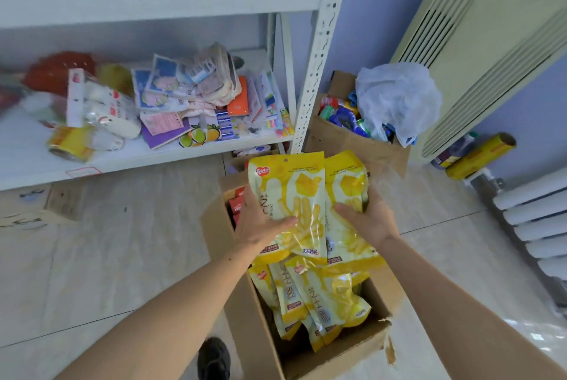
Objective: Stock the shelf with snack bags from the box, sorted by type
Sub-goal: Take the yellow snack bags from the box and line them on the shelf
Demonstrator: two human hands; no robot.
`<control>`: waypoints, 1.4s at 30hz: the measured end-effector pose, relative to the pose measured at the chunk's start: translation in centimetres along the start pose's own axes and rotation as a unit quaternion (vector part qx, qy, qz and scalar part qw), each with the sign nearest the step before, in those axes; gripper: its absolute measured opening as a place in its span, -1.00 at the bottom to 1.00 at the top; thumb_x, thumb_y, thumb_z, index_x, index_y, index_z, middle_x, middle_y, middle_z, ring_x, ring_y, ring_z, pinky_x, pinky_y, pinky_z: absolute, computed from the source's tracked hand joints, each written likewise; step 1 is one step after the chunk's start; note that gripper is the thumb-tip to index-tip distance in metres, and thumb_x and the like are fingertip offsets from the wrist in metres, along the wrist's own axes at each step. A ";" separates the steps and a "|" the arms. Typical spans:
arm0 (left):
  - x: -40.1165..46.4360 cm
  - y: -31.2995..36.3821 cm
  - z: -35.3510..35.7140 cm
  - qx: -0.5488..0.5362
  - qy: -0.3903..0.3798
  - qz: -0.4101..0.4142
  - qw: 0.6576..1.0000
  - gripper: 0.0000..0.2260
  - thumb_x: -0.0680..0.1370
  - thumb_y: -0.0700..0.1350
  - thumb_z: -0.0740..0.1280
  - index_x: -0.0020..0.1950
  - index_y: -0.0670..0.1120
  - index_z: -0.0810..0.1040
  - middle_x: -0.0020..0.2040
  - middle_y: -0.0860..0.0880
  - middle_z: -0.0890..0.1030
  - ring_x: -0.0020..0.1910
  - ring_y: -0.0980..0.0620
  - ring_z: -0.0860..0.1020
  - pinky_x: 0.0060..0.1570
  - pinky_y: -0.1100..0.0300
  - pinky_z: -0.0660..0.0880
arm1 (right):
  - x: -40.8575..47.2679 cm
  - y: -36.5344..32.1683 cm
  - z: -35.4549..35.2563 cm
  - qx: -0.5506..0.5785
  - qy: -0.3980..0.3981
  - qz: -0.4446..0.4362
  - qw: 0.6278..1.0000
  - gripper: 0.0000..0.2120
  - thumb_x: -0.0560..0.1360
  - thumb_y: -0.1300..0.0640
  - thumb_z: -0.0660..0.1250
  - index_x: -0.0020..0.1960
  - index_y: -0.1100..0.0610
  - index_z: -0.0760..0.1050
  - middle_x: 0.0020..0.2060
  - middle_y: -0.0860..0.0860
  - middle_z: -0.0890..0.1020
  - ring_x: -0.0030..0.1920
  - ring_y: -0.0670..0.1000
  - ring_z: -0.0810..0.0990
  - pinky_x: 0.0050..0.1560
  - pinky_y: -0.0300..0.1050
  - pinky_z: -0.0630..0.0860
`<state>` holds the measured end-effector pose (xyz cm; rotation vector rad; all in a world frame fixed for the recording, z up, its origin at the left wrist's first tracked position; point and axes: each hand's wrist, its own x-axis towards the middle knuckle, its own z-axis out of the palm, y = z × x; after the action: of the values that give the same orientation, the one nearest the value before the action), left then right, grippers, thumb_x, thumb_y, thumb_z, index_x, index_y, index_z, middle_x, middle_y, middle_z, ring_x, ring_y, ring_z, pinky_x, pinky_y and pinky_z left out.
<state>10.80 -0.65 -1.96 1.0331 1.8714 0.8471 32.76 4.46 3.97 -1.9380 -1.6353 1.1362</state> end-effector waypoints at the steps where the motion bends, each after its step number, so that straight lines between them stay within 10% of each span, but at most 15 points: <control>1: 0.0 1.2 -1.5 0.002 0.010 0.005 1.000 0.13 0.08 0.30 0.60 0.49 0.02 0.12 0.39 -0.03 0.39 0.39 -0.07 0.37 0.33 -0.19 0.36 | -0.2 -1.8 -0.5 0.009 0.000 -0.014 1.000 -0.54 0.44 -0.04 0.49 0.22 0.09 0.41 -0.02 -0.05 0.57 -0.04 0.00 0.54 -0.11 -0.16 0.42; 9: -1.3 10.2 -14.9 -0.024 0.117 0.097 0.988 0.23 0.10 0.34 0.57 0.57 0.11 -0.09 0.57 0.03 0.15 0.54 0.00 0.14 0.47 -0.14 0.20 | -1.9 -17.0 -2.1 0.076 -0.010 -0.116 0.990 -0.50 0.41 -0.06 0.51 0.26 0.06 0.42 0.06 -0.05 0.60 0.05 0.03 0.59 0.07 0.02 0.57; 17: -1.5 13.8 -29.2 -0.012 0.241 0.139 0.961 0.09 0.09 0.34 0.55 0.48 0.06 0.12 0.37 0.09 0.41 0.39 -0.01 0.39 0.29 -0.09 0.41 | -4.1 -31.6 1.3 0.102 -0.026 -0.215 0.971 -0.57 0.40 -0.04 0.52 0.18 0.03 0.46 -0.01 -0.06 0.64 -0.01 0.02 0.64 0.02 0.05 0.62; 23: 0.2 12.4 -41.5 -0.011 0.284 0.138 0.949 0.16 0.11 0.37 0.54 0.53 0.02 0.04 0.46 -0.02 0.35 0.43 -0.04 0.34 0.33 -0.11 0.39 | -5.8 -42.9 8.3 0.113 -0.042 -0.271 0.955 -0.60 0.42 0.01 0.51 0.15 0.07 0.44 -0.15 -0.16 0.56 -0.14 -0.12 0.57 -0.25 -0.19 0.50; 29: 2.8 10.1 -55.9 0.011 0.300 0.138 0.944 0.17 0.05 0.48 0.49 0.50 0.06 0.07 0.44 -0.02 0.38 0.40 -0.04 0.38 0.30 -0.15 0.42 | -6.6 -53.8 17.8 0.141 -0.051 -0.283 0.947 -0.60 0.39 0.01 0.53 0.12 0.08 0.45 -0.11 -0.04 0.59 -0.01 0.09 0.63 0.02 0.11 0.62; 42: 11.1 4.3 -73.7 -0.028 0.321 0.140 0.936 0.20 0.05 0.51 0.45 0.50 0.00 0.06 0.34 0.02 0.43 0.34 -0.03 0.42 0.22 -0.15 0.49 | -3.6 -70.0 34.1 0.152 -0.060 -0.291 0.943 -0.63 0.54 -0.16 0.29 0.10 0.14 0.45 -0.05 0.08 0.58 -0.01 0.11 0.58 0.07 0.13 0.57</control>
<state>-56.52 -1.07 30.35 1.0848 2.2350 1.5426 -38.62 12.13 34.28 -1.1009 -1.7950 1.1766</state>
